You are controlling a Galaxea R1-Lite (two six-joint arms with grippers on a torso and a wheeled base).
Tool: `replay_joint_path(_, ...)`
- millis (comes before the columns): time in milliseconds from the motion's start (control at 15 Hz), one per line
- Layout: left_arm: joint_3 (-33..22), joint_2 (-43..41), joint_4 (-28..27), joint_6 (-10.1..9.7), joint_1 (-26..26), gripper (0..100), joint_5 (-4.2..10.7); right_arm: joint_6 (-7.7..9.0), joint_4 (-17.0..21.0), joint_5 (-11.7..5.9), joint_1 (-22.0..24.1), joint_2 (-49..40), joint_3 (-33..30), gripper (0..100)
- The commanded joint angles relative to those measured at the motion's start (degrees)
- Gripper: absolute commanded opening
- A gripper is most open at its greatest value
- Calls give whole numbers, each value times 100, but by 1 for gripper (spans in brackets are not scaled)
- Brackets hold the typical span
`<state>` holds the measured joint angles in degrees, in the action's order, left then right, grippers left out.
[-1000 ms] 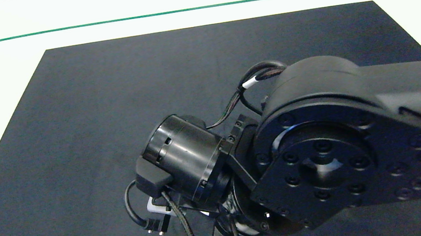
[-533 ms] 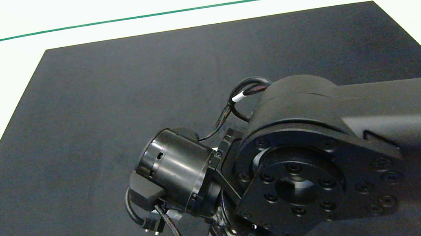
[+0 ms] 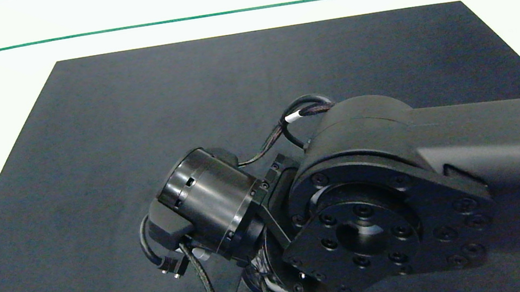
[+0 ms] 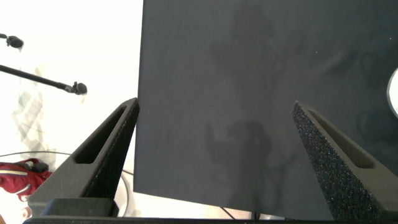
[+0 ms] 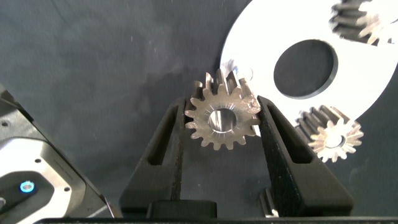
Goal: Remove an incorrectly installed larger gear and replace it with the correct smaller gear
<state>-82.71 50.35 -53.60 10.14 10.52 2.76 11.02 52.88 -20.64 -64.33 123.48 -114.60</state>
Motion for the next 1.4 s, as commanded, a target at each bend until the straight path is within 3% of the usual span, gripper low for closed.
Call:
replay_joint_path(67,-8,-16,-27,5,3,100,6,14,-120,-10,8,45,1,31)
replay_joint_path(800,10,-25,-27,5,-6,100,6,23,-375,-28,263,133,1,31)
replay_joint_path(1400,1,-25,-27,5,-6,100,6,49,-472,-46,210,150,1,31)
